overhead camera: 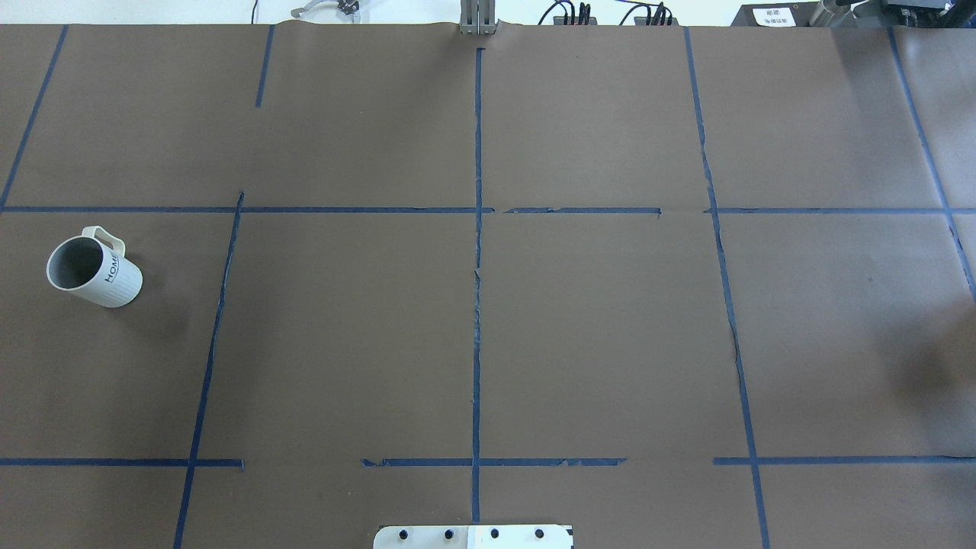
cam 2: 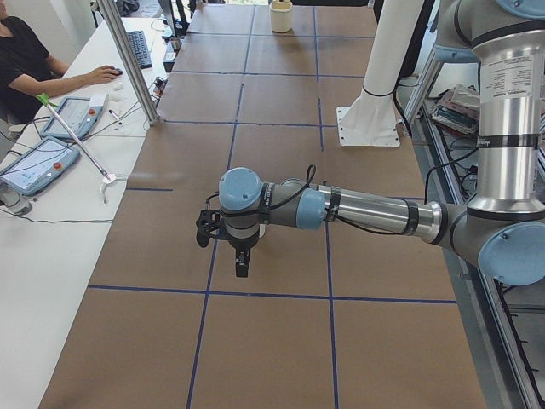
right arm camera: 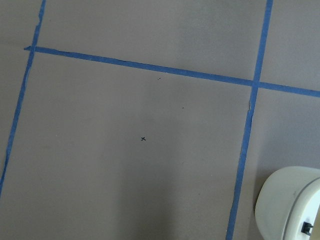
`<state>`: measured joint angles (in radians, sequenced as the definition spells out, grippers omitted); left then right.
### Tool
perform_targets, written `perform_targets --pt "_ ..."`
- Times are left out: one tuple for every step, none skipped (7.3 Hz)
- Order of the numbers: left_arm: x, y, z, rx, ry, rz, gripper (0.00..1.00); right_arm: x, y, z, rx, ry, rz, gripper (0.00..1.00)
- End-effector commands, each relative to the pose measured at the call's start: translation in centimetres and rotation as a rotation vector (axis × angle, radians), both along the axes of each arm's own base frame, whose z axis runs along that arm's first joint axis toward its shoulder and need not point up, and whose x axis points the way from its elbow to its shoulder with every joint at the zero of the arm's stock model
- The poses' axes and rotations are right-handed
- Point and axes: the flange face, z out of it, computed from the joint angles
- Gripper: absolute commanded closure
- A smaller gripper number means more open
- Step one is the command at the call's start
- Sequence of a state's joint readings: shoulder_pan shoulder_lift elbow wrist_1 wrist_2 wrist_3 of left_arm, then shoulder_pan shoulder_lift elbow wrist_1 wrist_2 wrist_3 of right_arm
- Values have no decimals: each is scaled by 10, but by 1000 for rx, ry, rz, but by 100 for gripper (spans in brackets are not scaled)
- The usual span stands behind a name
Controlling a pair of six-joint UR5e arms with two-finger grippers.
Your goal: Left arm hands cup to right arm to dump lemon
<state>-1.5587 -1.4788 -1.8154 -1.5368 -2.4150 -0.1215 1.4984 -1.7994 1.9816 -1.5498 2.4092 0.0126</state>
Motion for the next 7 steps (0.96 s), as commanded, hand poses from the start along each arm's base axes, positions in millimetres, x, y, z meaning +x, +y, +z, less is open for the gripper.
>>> perform_targets --pt "2 2 -10 14 35 4 0 -2 0 1 -10 -1 1 0" --pt "2 6 -14 21 35 4 0 -4 0 0 -12 -3 0 0" --pt "6 6 -13 23 35 15 0 -5 0 -1 -12 -6 -1 0" --pt "26 4 -15 22 36 56 0 -11 0 -1 -10 -8 -17 0" --pt "44 3 -19 8 36 71 0 -15 -1 -2 -1 -9 -25 0" --pt "53 0 -26 32 39 61 0 -21 -2 -3 8 -12 -40 0" --pt "78 -1 -30 19 41 68 0 -26 -2 -6 16 -26 -52 0"
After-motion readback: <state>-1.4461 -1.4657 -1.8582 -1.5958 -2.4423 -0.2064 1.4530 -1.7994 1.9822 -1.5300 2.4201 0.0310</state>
